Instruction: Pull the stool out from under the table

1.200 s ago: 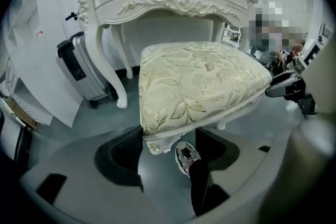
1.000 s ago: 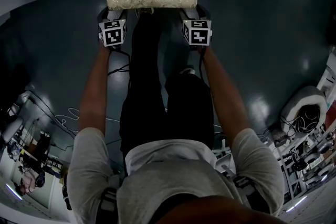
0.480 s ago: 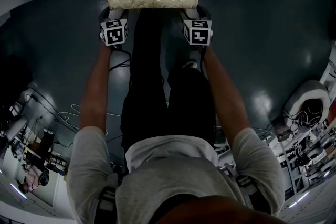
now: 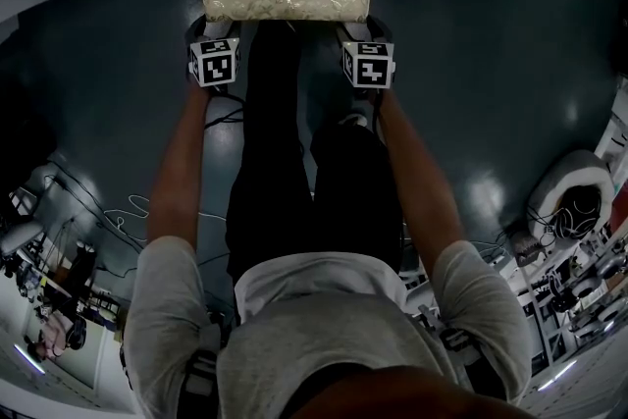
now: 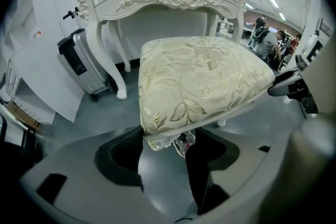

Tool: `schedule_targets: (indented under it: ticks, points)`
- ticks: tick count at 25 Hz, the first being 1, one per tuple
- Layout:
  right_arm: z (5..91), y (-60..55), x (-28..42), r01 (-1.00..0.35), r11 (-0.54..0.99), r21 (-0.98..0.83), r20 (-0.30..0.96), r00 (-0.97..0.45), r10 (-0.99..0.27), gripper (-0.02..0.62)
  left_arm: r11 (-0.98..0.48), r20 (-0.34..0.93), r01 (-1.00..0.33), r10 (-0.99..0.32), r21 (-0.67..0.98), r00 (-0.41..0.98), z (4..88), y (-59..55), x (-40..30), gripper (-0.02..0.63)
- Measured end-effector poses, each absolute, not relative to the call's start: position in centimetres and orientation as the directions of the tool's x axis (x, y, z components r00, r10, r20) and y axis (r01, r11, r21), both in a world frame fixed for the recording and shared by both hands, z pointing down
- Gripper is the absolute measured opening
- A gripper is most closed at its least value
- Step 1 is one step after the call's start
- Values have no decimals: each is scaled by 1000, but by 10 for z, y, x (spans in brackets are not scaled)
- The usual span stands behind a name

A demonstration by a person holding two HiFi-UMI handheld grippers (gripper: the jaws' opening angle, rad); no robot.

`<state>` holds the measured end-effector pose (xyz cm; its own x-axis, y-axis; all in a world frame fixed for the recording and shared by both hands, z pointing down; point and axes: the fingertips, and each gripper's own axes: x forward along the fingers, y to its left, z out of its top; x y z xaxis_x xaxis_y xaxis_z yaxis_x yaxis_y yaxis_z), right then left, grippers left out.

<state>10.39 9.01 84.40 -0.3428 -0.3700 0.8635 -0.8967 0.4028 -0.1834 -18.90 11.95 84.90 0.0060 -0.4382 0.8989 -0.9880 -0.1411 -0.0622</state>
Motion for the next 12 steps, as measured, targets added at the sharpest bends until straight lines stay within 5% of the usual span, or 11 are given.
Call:
schedule_targets:
  ticks: [9, 12]
  points:
    - [842, 83, 108, -889, 418, -186, 891, -332, -310, 299, -106, 906, -991, -423, -78, -27, 850, 120, -189, 314]
    - [823, 98, 114, -883, 447, -141, 909, -295, -296, 245, -19, 920, -993, -379, -119, -103, 836, 137, -187, 300]
